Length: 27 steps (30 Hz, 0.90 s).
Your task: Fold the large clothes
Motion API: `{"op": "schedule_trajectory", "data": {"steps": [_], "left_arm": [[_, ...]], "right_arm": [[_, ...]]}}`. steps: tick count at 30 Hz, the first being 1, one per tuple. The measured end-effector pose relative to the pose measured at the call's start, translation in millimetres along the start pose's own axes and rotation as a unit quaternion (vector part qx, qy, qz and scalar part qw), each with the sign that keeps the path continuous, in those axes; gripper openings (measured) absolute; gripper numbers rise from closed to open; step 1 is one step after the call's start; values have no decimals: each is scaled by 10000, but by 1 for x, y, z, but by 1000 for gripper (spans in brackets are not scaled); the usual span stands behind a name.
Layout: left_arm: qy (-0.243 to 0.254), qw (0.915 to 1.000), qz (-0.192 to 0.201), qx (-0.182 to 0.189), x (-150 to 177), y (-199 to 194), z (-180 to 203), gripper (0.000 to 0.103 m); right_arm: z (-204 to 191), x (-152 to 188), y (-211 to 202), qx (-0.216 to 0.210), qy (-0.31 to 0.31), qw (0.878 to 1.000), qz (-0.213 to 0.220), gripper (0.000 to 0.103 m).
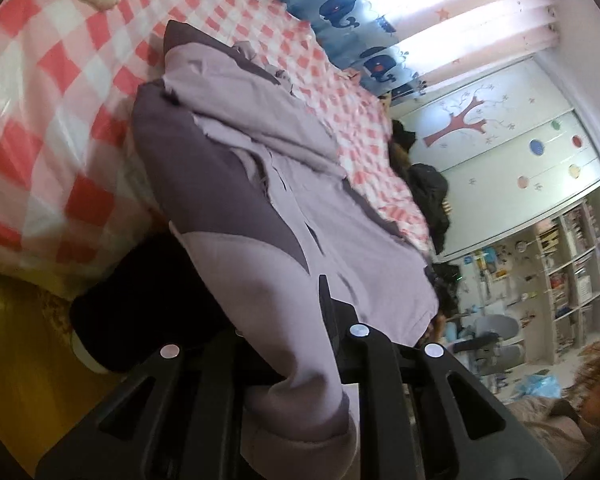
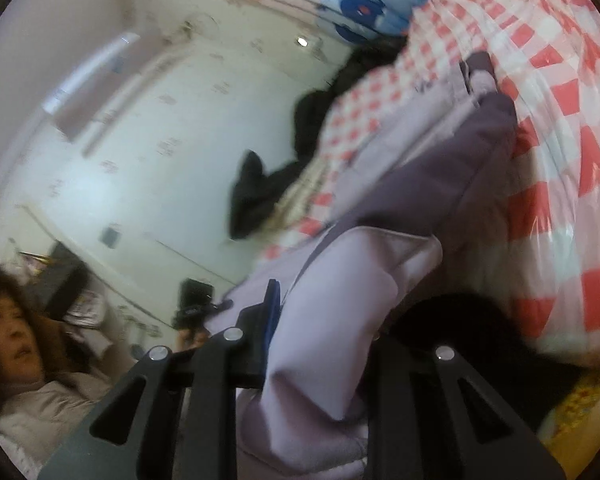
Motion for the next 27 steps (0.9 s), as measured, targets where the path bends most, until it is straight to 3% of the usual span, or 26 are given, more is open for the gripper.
{"op": "schedule_trajectory", "data": {"steps": [4, 7, 10, 13, 16, 19, 23, 27], "left_arm": [[-449, 9990, 20, 15, 13, -10, -23, 12], [-577, 9980, 252, 105, 3, -9, -26, 12], [-386, 9963, 703, 314, -35, -9, -3, 13], [-253, 9911, 1177, 568, -96, -1, 23, 13], [-139, 9866, 1519, 575, -164, 25, 40, 13], [-277, 9817, 1845, 374, -242, 69, 32, 13], [-705, 9759, 2063, -71, -314, 136, -9, 14], [-1056, 9719, 1705, -1230, -340, 232, -90, 18]], "right_arm": [[11, 19, -18, -260, 298, 9991, 174, 23], [13, 11, -9, -518, 390, 9976, 260, 23], [3, -27, 7, -840, 275, 9951, 432, 23], [-8, -80, 33, -1080, 179, 9914, 713, 23], [-7, -140, 73, -1064, 158, 9899, 924, 23], [14, -197, 118, -749, 255, 9910, 1079, 23], [91, -264, 176, 129, 886, 9873, 1311, 23], [196, -269, 224, 1391, 1597, 9711, 1099, 25]]}}
Point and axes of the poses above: each gripper's, at about its wrist camera, not at the fingertips, and y roughly the way its jaws point, z to its right, x to its underside, the point moved 6 cm from there along y, roughly the way its jaws point, and after that the axes turned 12 degrees about z, right-handed, at the moved point
